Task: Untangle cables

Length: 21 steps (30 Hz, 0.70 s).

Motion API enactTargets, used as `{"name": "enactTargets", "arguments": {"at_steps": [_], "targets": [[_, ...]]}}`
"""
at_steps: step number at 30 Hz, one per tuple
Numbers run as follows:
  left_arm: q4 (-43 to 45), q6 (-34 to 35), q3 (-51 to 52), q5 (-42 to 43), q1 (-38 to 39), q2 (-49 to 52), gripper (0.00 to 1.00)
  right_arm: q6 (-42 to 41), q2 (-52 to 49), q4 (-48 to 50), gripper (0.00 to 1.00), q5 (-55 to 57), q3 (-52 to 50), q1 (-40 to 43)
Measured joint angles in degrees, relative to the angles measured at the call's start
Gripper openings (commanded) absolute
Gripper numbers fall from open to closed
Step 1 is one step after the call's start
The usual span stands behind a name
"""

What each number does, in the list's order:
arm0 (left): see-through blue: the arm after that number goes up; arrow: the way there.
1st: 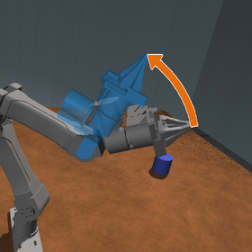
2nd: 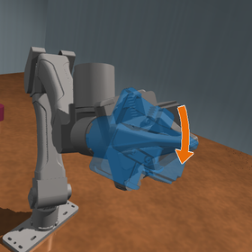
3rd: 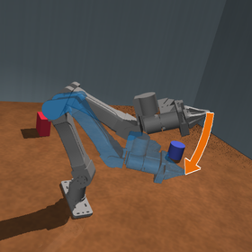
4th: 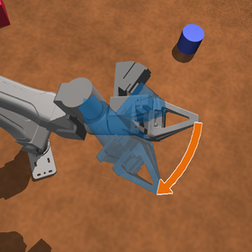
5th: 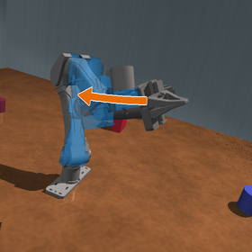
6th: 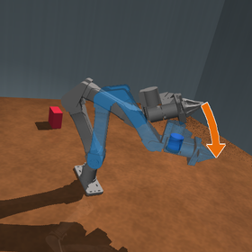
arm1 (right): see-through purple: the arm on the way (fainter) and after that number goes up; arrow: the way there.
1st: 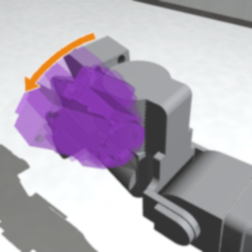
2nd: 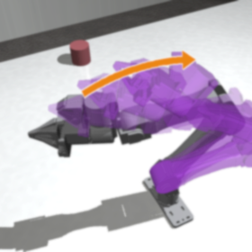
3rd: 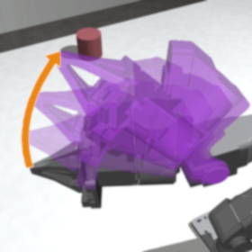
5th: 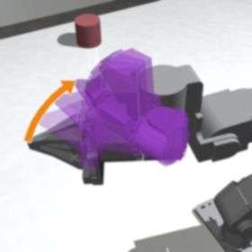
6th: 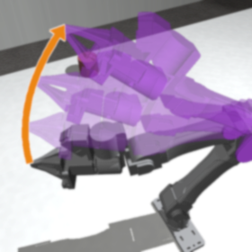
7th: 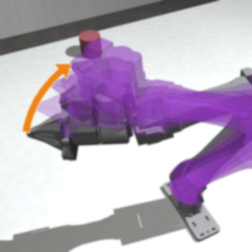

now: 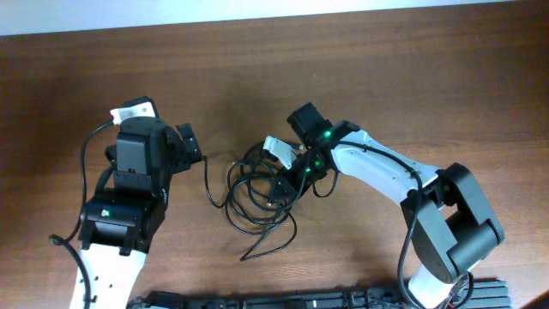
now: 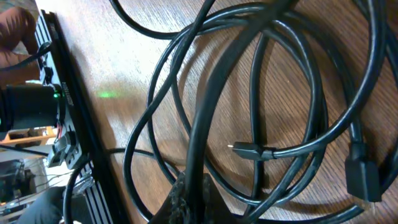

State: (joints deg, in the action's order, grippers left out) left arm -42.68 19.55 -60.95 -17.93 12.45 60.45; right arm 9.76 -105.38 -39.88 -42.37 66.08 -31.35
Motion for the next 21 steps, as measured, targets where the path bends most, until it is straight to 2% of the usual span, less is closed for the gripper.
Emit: {"name": "enactTargets", "arguments": {"at_steps": [5, 8, 12, 17, 21], "targets": [[0.0, 0.0, 0.0, 0.0, 0.0, 0.0, 0.99, -0.7, 0.1, -10.1, 0.04, 0.9, 5.3, 1.4], [-0.1, 0.0, 0.0, 0.0, 0.0, 0.0, 0.99, -0.6, 1.2, -18.7, 0.04, 4.3, 16.5, 4.0], [0.0, 0.0, 0.0, 0.2, 0.0, 0.0, 0.99, -0.1, 5.1, -27.5, 0.04, 12.5, 38.4, 6.2], [0.0, 0.0, 0.0, 0.2, 0.0, 0.0, 0.99, 0.5, 8.3, -29.6, 0.04, 21.9, 62.2, 6.1], [0.0, 0.0, 0.0, 0.2, 0.0, 0.0, 0.99, 0.7, 8.7, -27.4, 0.04, 28.3, 73.2, 6.1]]}}
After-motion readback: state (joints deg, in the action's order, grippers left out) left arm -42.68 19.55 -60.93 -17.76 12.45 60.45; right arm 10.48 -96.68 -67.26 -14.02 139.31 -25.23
